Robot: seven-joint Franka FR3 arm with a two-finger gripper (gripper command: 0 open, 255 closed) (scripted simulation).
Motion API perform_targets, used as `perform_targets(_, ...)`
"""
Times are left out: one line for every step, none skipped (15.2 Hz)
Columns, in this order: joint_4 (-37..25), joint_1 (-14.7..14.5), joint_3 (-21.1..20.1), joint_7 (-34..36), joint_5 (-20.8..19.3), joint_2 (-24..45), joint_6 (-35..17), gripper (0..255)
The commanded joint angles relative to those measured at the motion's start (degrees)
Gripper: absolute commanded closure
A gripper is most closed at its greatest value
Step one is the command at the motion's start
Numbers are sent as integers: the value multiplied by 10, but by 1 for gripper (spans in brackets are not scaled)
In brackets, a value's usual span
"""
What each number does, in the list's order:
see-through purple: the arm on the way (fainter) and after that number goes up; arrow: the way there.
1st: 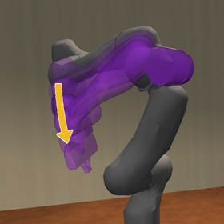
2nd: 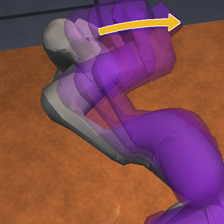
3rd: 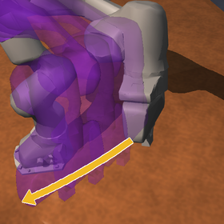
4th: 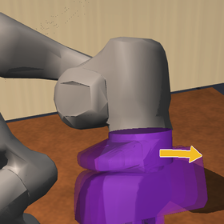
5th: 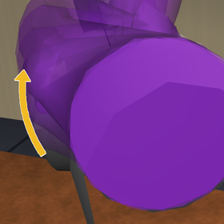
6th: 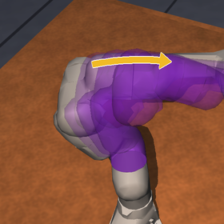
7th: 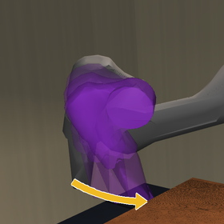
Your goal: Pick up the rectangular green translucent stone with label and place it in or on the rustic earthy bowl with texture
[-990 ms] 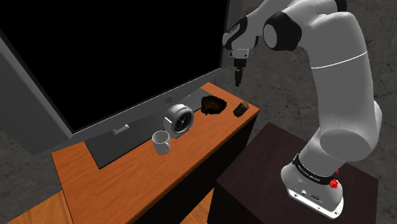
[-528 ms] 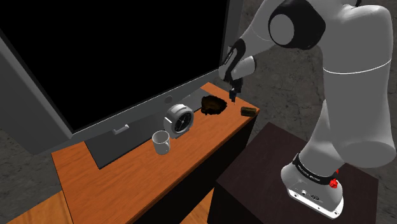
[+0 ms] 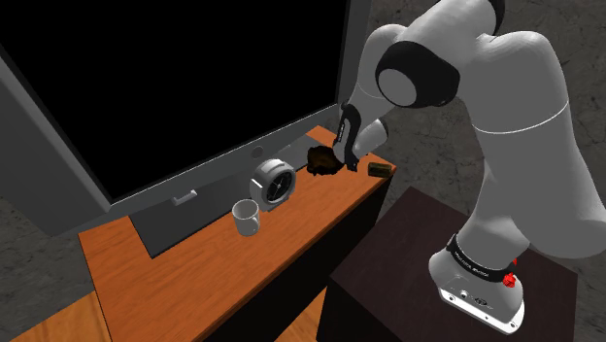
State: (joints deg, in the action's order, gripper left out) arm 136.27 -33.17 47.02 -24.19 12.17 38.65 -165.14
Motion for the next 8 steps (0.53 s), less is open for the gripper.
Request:
perform_targets(-4, 20, -18, -4, 6, 13, -15, 0)
perform_targets(-7, 30, -26, -6, 9, 19, -21, 0)
perform_targets(-9, 36, -31, -7, 10, 23, -24, 0)
perform_targets(-9, 36, -31, -7, 10, 23, -24, 0)
perform_targets(-9, 36, -31, -7, 10, 23, -24, 0)
perform_targets(-9, 36, -31, -7, 10, 23, -24, 0)
perform_targets(-9, 36, -31, -7, 10, 23, -24, 0)
perform_targets(-9, 36, -31, -7, 10, 23, -24, 0)
